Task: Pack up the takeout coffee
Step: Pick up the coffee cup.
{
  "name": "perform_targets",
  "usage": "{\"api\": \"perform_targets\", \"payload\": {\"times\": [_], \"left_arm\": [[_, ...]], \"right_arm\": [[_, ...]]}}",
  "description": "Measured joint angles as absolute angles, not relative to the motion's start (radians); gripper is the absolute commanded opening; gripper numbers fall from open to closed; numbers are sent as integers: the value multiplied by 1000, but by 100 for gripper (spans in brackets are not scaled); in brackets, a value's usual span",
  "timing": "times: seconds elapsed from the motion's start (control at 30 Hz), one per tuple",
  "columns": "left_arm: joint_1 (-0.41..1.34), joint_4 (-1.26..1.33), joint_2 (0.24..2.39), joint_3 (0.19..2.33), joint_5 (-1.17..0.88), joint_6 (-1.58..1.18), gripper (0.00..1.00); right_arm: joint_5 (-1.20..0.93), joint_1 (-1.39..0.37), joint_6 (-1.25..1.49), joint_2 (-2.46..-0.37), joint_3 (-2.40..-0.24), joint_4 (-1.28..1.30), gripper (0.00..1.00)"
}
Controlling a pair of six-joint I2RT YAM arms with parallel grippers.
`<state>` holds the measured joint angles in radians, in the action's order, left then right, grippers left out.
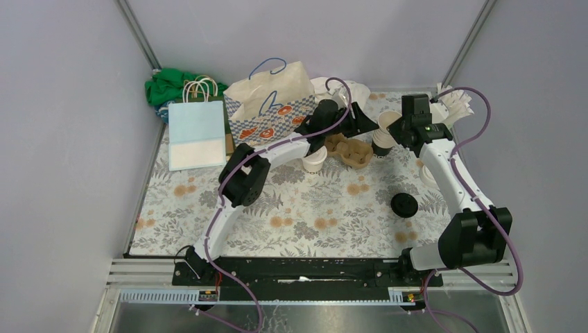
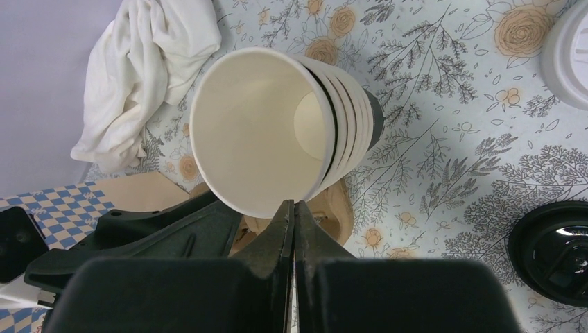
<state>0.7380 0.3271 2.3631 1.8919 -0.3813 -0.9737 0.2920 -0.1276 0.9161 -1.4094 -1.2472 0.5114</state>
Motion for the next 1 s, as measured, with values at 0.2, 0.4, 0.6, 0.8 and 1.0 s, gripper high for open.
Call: {"api": "perform_targets", "payload": {"times": [0.2, 0.4, 0.6, 0.8, 1.0], "left_arm": [[738, 317, 2384, 1921, -381, -973, 50], [738, 300, 2394, 1944, -377, -973, 50], [738, 293, 2394, 1946, -376, -972, 50], [738, 285, 2394, 1950, -370, -966, 49], [738, 286, 2394, 1951, -369, -966, 49]], "right_arm": [[271, -128, 922, -1409, -1247, 512, 0], [271, -128, 922, -1409, -1248, 517, 0], [271, -128, 921, -1409, -1282, 538, 0], [271, -128, 922, -1398, -1317, 542, 42], [289, -125, 917, -1398, -1322, 551, 45]]}}
